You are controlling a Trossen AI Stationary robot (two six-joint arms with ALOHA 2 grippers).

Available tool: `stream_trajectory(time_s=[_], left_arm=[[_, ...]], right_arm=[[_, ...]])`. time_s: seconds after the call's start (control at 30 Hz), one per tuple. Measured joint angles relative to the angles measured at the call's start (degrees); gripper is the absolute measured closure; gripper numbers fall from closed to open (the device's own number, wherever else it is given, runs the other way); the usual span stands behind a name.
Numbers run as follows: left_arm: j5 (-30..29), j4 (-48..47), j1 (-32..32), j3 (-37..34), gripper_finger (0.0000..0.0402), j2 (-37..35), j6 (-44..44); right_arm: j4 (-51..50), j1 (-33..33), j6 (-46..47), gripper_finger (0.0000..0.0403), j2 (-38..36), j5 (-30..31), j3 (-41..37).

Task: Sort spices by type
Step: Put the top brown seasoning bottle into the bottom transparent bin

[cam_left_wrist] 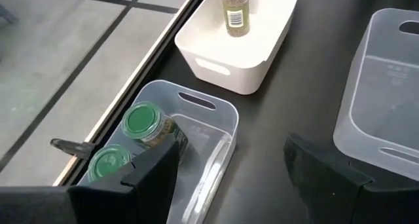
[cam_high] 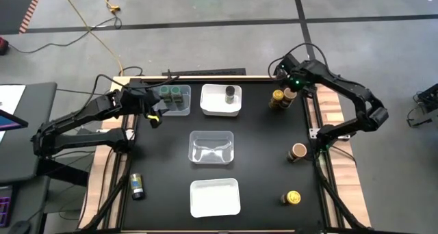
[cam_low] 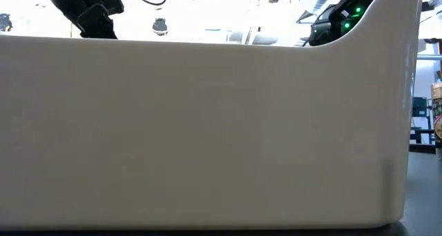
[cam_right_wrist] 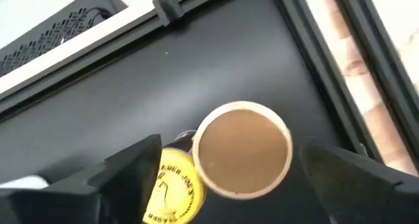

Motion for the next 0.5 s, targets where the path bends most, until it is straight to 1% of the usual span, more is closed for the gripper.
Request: stream_trajectory(time_s=[0.1, 0.3, 0.5], left_arm=[[-0.16, -0.03, 0.0, 0.0, 0.0138, 0.0, 0.9], [-0.18, -0.1, 0.0, 0.0, 0.0138, 0.0, 1.35], [-0.26, -0.29, 0.0, 0.0, 0.0138, 0.0, 2.42]], right_arm=[[0.14, 0.36, 1.83, 0.0012, 0.0, 0.17, 0.0], [0.13, 0.44, 2.49, 0.0025, 0.2, 0.2, 0.0], [-0.27, -0.31, 5.89, 0.0026, 3.46, 0.33, -0.02]])
